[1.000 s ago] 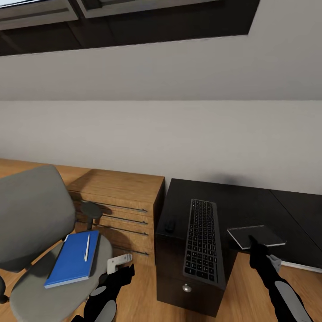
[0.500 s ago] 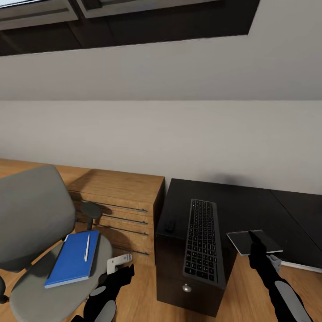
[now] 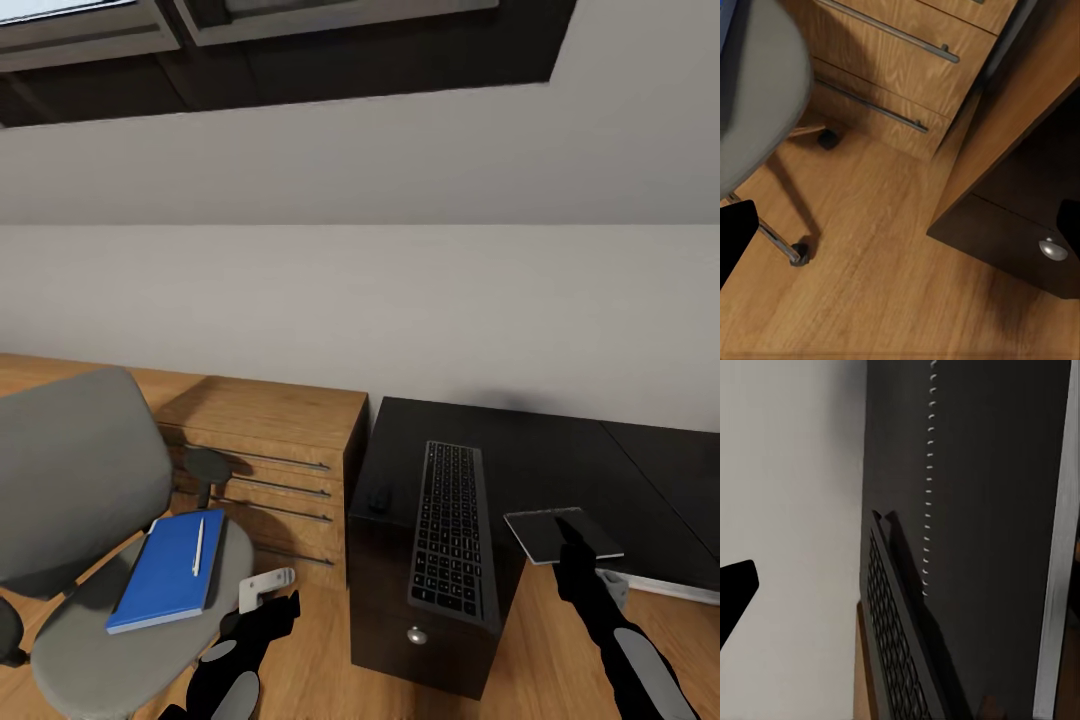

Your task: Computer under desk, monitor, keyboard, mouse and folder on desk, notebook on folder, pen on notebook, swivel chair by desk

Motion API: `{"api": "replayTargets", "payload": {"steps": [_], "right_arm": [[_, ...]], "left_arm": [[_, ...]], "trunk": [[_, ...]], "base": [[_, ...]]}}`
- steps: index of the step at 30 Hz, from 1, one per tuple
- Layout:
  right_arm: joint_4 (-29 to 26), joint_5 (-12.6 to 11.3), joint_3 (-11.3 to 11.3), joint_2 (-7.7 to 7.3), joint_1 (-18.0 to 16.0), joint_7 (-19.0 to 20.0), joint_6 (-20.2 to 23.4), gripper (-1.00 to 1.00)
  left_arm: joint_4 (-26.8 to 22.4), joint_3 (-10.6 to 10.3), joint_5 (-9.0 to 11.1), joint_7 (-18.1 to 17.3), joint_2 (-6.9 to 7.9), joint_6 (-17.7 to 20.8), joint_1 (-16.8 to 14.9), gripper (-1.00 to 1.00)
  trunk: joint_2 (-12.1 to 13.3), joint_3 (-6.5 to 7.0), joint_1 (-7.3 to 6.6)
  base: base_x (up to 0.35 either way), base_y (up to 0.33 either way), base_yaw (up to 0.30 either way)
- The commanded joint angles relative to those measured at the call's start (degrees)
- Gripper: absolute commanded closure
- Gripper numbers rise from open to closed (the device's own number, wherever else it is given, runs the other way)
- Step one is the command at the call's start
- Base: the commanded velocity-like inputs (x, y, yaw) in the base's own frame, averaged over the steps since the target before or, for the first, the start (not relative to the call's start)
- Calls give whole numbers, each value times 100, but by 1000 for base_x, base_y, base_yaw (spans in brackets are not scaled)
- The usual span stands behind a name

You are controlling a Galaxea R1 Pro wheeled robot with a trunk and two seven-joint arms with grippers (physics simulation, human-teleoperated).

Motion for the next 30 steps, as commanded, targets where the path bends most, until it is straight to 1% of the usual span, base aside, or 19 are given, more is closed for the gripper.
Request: {"api": "replayTargets", "payload": {"steps": [1, 12, 21, 30], "right_arm": [[2, -50, -9, 2, -4, 14, 36, -100], [144, -45, 7, -5, -4, 11, 37, -100], [174, -42, 13, -7, -4, 11, 43, -100], [178, -42, 14, -6, -4, 6, 44, -100]], "left_arm": [[-8, -15, 34, 47, 6, 11, -6, -100], [-8, -15, 34, 47, 8, 8, -6, -100], [-8, -15, 34, 47, 8, 5, -6, -100], [-7, -15, 34, 46, 14, 7, -6, -100]], "trunk": [[-3, -6, -1], [-3, -6, -1], [-3, -6, -1], [-3, -6, -1]], "base": [[-15, 0, 0], [-14, 0, 0], [-203, 0, 0], [-60, 0, 0]]}}
